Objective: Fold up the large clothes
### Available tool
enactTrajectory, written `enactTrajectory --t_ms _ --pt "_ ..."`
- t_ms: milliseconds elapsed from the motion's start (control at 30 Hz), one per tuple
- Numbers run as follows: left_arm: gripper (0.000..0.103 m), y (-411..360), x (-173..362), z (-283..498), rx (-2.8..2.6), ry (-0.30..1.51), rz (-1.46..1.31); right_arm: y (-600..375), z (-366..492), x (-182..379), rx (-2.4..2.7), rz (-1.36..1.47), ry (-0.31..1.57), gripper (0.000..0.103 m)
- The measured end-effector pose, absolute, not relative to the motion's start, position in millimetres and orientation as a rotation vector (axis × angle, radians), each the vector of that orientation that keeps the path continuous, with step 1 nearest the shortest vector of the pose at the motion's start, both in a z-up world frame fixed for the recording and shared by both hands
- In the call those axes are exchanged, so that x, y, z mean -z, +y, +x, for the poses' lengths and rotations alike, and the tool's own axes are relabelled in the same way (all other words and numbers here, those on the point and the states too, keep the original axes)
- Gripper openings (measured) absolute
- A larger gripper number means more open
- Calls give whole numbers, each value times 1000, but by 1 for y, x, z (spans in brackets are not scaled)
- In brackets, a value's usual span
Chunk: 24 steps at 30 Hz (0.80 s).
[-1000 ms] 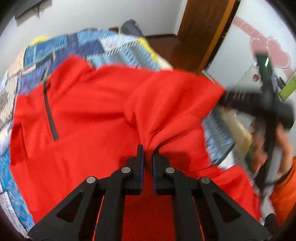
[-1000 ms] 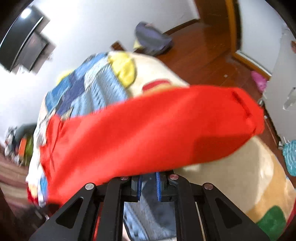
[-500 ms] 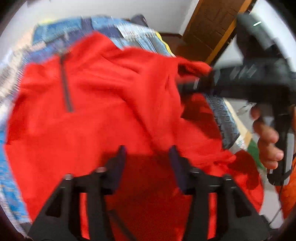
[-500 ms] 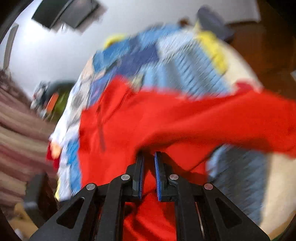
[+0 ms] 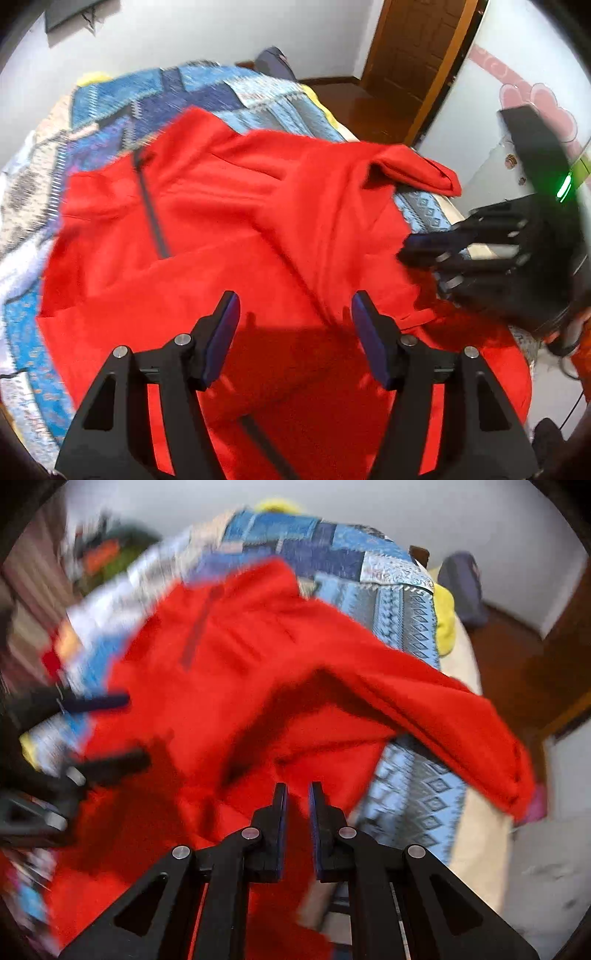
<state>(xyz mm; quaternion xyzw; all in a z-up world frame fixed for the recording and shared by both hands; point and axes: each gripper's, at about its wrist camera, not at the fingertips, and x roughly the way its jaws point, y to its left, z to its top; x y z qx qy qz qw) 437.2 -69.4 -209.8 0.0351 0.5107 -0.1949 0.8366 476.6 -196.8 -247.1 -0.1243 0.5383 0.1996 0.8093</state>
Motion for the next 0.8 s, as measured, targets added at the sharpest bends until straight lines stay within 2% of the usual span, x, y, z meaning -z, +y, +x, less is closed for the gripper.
enactTrajectory --t_ms 100,233,267,300,367,567,733,800 --pt "62 -85 237 444 395 1129 130 -199 475 275 -351 -345 1144 7" --pt "66 -86 261 444 385 1155 155 -207 470 275 -334 -351 1100 8" --pt "66 -86 261 443 385 1152 162 -208 468 275 -326 -370 1093 17" --pt "66 -87 261 443 378 1152 167 -209 466 275 -285 -413 1068 51" --pt "67 -88 262 441 371 1149 178 -213 461 276 -145 -538 970 99" --pt "66 -87 249 442 372 1169 164 -271 453 264 -186 -293 1029 97" --pt "67 -119 198 436 424 1059 251 -325 434 233 -191 -50 997 98" --pt "74 -139 181 438 446 1020 293 -340 426 222 -183 4 979 98"
